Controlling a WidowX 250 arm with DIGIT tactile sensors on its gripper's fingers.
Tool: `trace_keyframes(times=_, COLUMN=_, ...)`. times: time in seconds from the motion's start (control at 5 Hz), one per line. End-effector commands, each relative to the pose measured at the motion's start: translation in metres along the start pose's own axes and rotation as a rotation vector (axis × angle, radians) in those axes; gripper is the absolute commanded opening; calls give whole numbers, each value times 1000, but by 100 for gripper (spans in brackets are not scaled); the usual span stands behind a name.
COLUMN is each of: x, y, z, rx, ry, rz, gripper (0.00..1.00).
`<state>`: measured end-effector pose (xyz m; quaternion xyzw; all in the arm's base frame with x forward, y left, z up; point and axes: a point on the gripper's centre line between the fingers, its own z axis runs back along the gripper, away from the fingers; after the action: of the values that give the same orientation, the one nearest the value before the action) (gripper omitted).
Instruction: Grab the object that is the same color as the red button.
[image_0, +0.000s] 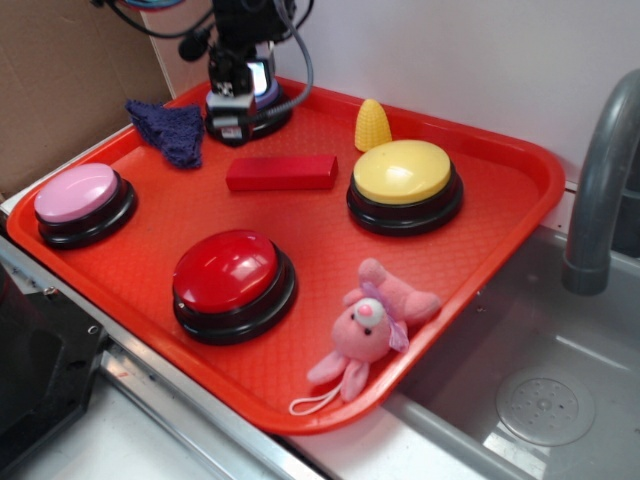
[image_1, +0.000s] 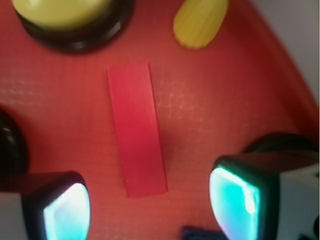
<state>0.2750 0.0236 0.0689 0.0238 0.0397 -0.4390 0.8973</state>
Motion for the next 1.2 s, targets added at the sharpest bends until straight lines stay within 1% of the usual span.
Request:
trace_keyframes(times=0.0, x=12, y=-10, z=-22, rx=-5, ry=30, rz=-110, gripper=100)
trace_keyframes(times=0.2, x=13, y=-13, z=-30, rx=-19, ry=27, rz=-124, gripper=100)
trace_keyframes(times=0.4, x=14, y=-11, z=-37, rx=-7, ry=41, rz=-111, gripper=100)
trace_keyframes(times=0.6, x=13, y=-6, z=-49, rx=23, ry=79, rz=-95, gripper=100)
trace_keyframes(times=0.8, x=15, y=-8, z=-53, rx=2, ry=65, rz=-92, gripper=100)
trace_keyframes(times=1.0, x=16, y=-10, z=-53, rx=2, ry=49, rz=-95, gripper=0)
